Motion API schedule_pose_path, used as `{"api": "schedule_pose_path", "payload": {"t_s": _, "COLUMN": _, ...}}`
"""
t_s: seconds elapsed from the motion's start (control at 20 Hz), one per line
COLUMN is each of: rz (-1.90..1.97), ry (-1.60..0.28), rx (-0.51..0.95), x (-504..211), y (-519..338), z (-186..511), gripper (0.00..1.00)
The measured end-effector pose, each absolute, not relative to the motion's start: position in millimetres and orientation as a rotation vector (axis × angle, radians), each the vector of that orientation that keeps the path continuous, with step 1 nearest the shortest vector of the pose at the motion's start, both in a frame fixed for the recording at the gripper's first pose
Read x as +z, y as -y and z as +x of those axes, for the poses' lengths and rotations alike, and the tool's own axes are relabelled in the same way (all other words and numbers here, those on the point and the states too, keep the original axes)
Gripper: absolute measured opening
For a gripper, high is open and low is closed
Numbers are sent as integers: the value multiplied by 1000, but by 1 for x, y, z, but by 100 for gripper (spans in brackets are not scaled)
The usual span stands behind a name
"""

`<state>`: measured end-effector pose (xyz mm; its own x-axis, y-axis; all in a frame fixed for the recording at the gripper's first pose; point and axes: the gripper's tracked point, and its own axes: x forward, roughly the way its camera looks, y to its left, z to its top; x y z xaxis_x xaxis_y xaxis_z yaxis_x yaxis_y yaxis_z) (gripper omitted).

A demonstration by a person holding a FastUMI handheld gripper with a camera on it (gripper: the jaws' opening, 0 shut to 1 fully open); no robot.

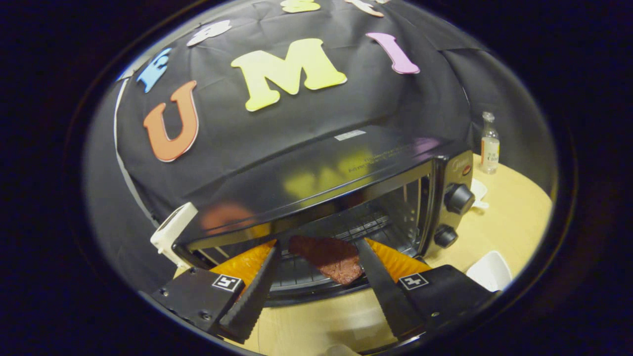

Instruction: Open the toaster oven, put the food inside, and close the toaster oven door.

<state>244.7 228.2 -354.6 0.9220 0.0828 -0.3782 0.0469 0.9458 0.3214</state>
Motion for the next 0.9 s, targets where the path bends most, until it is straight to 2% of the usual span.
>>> {"api": "schedule_pose_path", "payload": {"t_s": 0.45, "rz": 45, "ry": -472, "rx": 69, "x": -342, "y": -173, "z": 149, "gripper": 100}}
{"api": "schedule_pose_path", "payload": {"t_s": 0.9, "rz": -64, "ry": -578, "rx": 117, "x": -389, "y": -163, "z": 63, "gripper": 100}}
